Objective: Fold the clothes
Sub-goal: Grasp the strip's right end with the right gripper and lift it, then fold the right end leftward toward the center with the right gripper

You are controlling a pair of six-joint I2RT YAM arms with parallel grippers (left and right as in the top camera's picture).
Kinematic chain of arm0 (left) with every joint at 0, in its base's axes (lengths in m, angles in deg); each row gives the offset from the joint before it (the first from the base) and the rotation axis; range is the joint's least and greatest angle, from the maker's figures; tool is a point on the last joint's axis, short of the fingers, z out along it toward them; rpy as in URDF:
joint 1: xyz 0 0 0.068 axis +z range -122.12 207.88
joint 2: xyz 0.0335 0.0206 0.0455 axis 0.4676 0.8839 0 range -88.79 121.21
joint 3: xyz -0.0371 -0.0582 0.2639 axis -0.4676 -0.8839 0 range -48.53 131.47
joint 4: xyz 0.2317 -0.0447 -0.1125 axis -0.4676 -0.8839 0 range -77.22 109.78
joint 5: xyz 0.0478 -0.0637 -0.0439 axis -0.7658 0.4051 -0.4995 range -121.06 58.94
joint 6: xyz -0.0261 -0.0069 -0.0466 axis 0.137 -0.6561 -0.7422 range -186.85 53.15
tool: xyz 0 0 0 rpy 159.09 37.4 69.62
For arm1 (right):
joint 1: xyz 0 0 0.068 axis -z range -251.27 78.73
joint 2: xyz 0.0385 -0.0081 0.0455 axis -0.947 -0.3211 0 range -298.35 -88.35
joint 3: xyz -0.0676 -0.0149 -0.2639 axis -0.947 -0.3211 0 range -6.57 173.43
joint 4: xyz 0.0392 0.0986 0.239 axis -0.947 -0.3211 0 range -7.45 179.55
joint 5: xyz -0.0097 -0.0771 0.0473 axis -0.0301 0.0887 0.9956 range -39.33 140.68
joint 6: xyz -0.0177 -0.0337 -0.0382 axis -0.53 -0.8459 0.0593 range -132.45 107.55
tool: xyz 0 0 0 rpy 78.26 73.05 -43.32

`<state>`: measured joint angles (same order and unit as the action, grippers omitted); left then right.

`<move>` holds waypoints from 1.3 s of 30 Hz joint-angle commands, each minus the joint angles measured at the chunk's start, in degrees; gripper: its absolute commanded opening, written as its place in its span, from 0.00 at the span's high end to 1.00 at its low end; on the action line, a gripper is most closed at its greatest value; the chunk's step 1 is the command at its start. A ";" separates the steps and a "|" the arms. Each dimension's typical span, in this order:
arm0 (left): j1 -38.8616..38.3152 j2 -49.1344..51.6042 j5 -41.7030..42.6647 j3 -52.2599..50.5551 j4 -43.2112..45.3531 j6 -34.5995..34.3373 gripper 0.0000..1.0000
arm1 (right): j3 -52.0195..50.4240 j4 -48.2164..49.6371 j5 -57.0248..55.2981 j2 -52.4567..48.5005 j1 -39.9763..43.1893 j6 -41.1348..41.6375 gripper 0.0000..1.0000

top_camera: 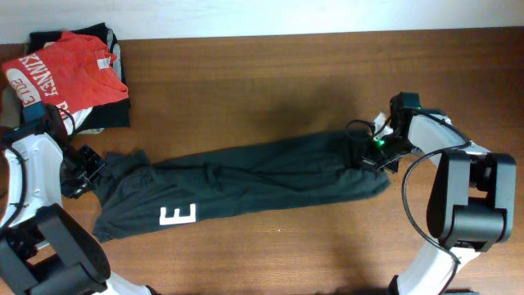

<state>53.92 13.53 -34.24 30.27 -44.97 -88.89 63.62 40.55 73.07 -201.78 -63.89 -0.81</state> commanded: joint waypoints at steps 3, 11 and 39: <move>-0.17 -0.13 1.11 -0.13 -0.28 0.90 0.94 | -1.01 -6.40 -10.99 1.68 7.28 7.91 0.96; -0.79 -0.13 3.04 -0.13 -0.24 0.90 0.94 | -0.98 -12.13 -14.56 22.18 4.24 10.14 0.96; -5.07 -0.13 3.02 -0.13 -0.28 0.94 0.93 | 0.33 12.11 -9.99 13.16 -45.00 28.04 0.39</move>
<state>48.94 13.53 -31.64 30.27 -45.21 -88.89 62.33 53.71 61.96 -188.73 -108.13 30.07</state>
